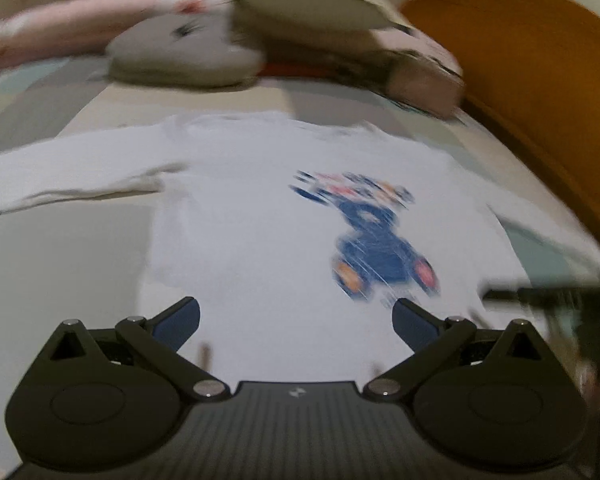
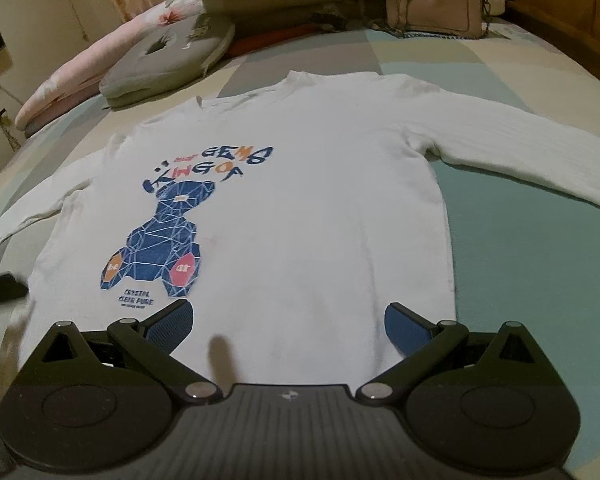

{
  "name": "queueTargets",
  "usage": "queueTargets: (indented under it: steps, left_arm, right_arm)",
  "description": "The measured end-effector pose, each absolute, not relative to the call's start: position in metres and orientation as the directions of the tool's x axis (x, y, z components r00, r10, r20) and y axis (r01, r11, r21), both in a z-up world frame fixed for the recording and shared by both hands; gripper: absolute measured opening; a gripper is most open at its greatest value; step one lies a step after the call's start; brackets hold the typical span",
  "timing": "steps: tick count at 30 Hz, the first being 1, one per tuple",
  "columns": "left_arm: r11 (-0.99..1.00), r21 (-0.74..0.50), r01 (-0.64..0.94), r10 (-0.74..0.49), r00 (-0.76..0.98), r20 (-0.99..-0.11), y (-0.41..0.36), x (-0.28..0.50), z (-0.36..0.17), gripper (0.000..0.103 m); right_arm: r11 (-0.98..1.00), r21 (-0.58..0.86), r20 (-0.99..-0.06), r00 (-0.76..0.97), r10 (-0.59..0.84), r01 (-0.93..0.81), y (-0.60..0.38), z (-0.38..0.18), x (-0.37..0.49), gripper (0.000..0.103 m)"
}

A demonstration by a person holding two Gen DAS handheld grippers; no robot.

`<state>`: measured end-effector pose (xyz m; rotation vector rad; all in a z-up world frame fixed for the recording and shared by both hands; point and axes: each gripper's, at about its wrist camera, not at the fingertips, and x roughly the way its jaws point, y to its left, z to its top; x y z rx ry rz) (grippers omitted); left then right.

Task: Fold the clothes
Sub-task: 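Bring the left gripper back above the shirt body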

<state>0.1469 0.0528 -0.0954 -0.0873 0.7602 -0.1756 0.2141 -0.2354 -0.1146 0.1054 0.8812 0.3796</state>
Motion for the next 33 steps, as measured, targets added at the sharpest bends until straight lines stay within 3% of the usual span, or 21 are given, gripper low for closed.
queueTargets:
  steps: [3, 6, 11, 17, 23, 26, 33]
  left_arm:
    - [0.986, -0.003, 0.164, -0.124, 0.733, -0.669, 0.027, 0.127, -0.108, 0.102]
    - [0.985, 0.058, 0.160, -0.076, 0.717, -0.693, 0.018, 0.120, -0.125, 0.102]
    - [0.992, -0.013, 0.127, -0.101, 0.721, -0.686, 0.032, 0.123, -0.121, 0.102]
    - [0.981, 0.029, 0.190, -0.126, 0.747, -0.652, 0.029, 0.172, -0.097, 0.102]
    - [0.960, -0.069, 0.271, -0.254, 0.744, -0.618, 0.036, 0.195, -0.127, 0.102]
    - [0.945, -0.096, 0.312, -0.305, 0.737, -0.603, 0.043, 0.188, -0.137, 0.102]
    - [0.952, -0.039, 0.305, -0.261, 0.732, -0.629, 0.042, 0.186, -0.135, 0.102]
  right_arm:
    - [0.920, 0.217, -0.691, 0.614, 0.380, -0.326, -0.232, -0.108, 0.203, 0.103]
    - [0.911, 0.167, -0.643, 0.658, 0.391, -0.378, -0.229, -0.103, 0.189, 0.103]
    - [0.886, 0.110, -0.595, 0.685, 0.422, -0.450, -0.229, -0.099, 0.165, 0.103]
    - [0.886, 0.093, -0.632, 0.660, 0.406, -0.455, -0.219, -0.108, 0.139, 0.103]
    - [0.856, -0.073, -0.694, 0.642, 0.326, -0.513, -0.193, -0.129, 0.116, 0.103]
    - [0.865, -0.024, -0.708, 0.620, 0.339, -0.501, -0.206, -0.134, 0.110, 0.103]
    - [0.866, -0.087, -0.728, 0.625, 0.282, -0.492, -0.205, -0.125, 0.085, 0.103]
